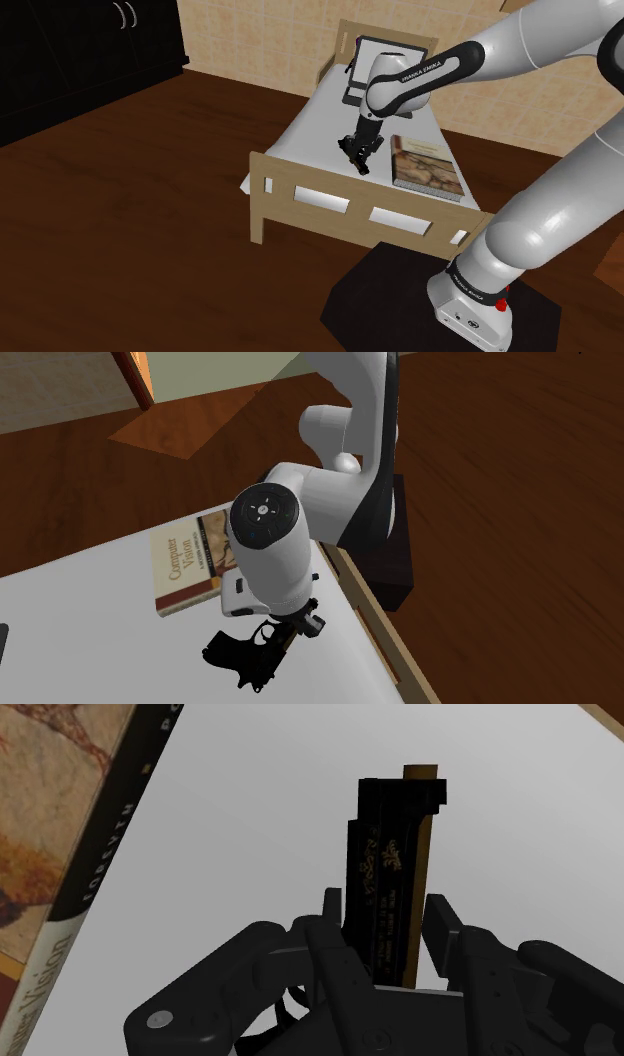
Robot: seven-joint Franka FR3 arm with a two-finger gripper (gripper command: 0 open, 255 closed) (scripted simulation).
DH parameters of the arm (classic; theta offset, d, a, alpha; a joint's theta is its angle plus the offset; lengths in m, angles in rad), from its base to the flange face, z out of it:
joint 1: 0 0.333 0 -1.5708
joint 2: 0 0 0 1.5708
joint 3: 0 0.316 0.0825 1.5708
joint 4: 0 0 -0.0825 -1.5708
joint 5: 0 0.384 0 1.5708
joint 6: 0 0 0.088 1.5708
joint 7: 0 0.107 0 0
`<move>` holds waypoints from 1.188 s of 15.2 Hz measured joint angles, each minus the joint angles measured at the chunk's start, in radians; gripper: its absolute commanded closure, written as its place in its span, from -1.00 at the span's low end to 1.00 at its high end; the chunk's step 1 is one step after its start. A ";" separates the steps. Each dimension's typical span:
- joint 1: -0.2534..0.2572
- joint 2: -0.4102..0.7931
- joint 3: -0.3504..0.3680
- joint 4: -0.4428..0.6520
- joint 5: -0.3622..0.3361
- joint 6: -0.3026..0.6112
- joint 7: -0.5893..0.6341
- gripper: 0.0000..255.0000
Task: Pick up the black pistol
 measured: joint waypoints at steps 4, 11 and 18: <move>0.000 0.000 0.000 0.000 0.000 0.000 0.000 1.00; 0.001 -0.042 0.002 0.031 -0.002 -0.072 0.005 1.00; 0.000 -0.087 0.002 0.082 -0.005 -0.169 0.008 1.00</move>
